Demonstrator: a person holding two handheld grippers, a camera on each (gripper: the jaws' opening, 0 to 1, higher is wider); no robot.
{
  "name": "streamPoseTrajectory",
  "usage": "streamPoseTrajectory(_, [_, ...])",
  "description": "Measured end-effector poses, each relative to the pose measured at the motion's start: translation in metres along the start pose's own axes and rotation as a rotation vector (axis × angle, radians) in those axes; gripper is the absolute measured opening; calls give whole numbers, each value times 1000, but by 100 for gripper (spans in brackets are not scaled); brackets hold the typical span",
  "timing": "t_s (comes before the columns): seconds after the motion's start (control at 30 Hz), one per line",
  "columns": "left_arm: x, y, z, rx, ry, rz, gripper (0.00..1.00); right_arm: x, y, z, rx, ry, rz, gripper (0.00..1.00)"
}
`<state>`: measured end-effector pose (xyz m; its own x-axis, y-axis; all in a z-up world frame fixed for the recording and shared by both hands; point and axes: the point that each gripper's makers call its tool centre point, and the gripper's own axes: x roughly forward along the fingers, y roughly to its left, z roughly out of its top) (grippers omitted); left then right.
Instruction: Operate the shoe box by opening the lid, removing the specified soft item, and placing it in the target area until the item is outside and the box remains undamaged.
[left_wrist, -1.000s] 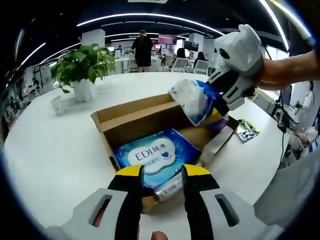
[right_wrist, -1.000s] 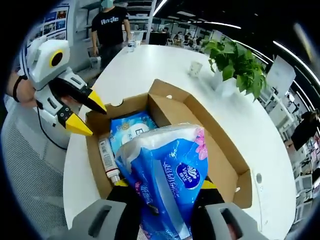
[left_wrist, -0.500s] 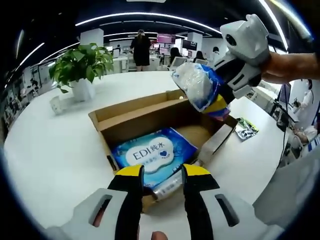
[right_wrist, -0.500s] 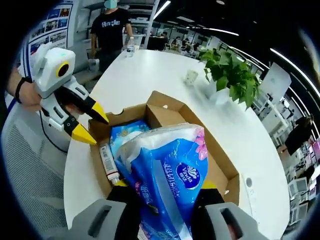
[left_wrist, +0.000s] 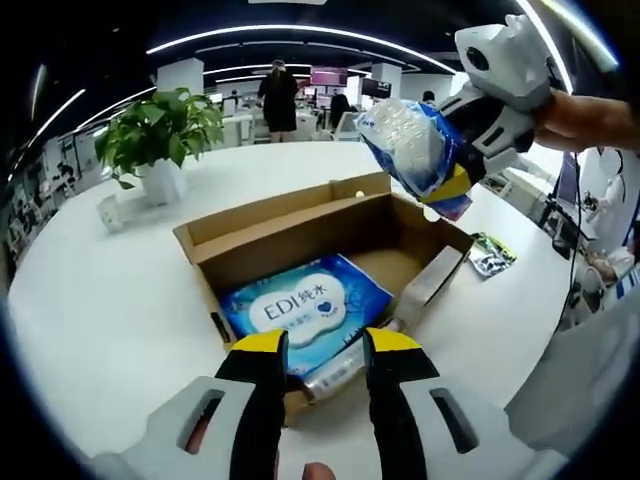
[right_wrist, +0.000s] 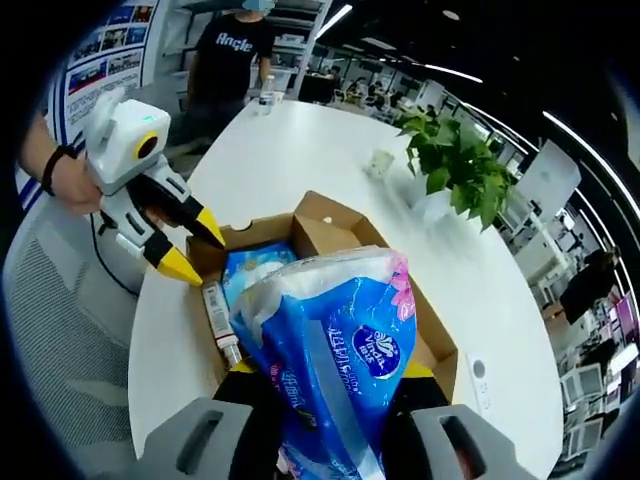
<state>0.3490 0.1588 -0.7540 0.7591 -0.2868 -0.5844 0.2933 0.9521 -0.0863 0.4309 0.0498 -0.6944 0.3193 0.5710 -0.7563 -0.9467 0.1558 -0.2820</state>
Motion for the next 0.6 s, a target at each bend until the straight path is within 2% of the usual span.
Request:
streamPoseTrajectory(0.27, [1,-1,1,13,0,-5,30,-18,-5,-8,-11,13,-26,34])
streamPoseTrajectory(0.6, [1,-3,4,30,0,-11,30,-35,-18,-39,22,44,-51,34])
